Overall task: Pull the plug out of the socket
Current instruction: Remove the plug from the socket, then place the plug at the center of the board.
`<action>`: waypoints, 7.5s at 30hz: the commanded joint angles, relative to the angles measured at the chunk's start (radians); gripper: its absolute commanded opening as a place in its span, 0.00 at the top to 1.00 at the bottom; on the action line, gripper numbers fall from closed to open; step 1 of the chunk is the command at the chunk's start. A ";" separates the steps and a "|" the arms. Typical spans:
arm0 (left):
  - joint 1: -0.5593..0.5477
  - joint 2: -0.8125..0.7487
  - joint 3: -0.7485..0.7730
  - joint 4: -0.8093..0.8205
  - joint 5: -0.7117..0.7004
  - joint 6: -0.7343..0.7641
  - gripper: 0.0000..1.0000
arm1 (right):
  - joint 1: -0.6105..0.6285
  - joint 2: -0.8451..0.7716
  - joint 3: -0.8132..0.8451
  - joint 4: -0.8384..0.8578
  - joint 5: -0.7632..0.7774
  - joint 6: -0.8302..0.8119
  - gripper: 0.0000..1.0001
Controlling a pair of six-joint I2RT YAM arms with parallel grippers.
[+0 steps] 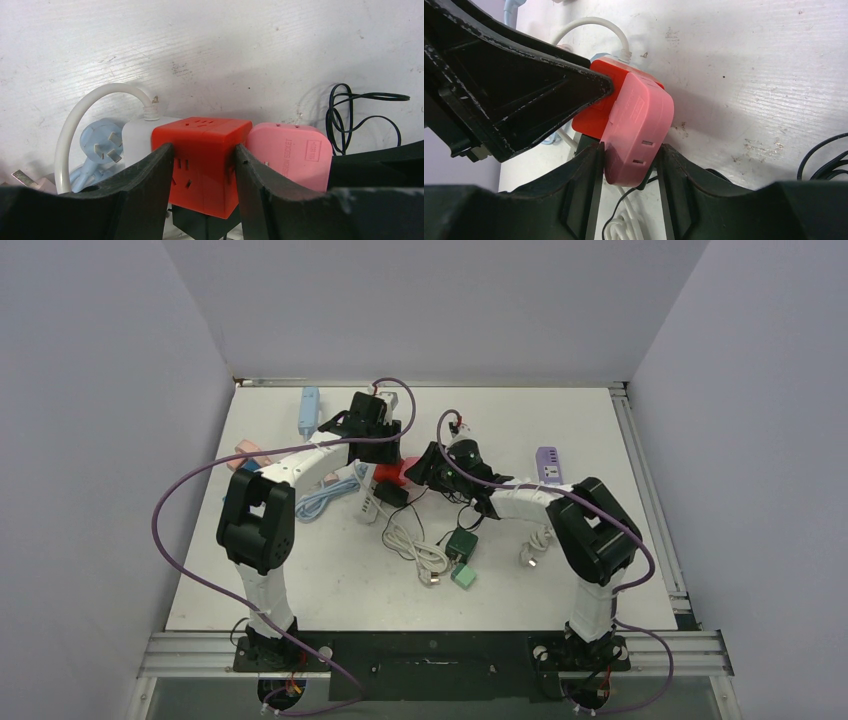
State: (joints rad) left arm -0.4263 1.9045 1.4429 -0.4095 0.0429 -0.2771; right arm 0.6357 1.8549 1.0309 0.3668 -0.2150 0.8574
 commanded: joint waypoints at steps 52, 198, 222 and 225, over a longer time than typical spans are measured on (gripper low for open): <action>0.008 0.067 -0.003 -0.093 -0.015 0.024 0.62 | 0.030 -0.018 0.055 0.107 0.141 0.118 0.95; 0.018 -0.299 -0.091 -0.094 0.067 0.038 0.04 | 0.260 -0.471 -0.380 -0.305 0.306 -0.207 0.44; 0.181 -0.370 -0.290 -0.046 0.260 -0.037 0.04 | 0.104 -0.435 -0.212 -0.194 0.104 -0.319 0.02; 0.180 -0.352 -0.278 -0.060 0.241 -0.024 0.04 | 0.072 -0.364 -0.180 -0.107 0.046 -0.319 0.03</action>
State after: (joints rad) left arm -0.2409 1.5860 1.1439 -0.4942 0.2790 -0.3069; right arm 0.7479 1.4162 0.7975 0.1154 -0.0437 0.5354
